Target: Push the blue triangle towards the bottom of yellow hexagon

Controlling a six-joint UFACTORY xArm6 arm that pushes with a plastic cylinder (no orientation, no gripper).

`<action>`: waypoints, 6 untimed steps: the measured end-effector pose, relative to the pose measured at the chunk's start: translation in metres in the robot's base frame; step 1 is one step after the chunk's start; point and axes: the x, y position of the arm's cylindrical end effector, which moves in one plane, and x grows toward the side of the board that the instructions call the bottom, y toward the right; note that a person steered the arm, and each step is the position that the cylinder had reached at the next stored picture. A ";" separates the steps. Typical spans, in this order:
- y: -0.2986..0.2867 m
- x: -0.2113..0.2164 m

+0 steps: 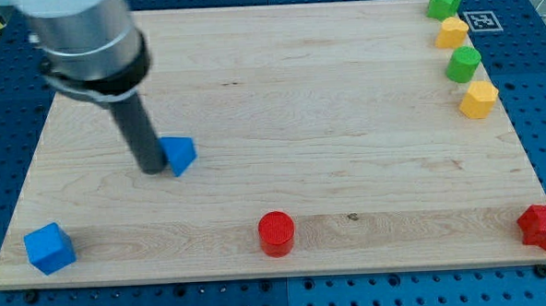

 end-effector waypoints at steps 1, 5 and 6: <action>0.058 0.000; 0.080 -0.012; 0.083 -0.036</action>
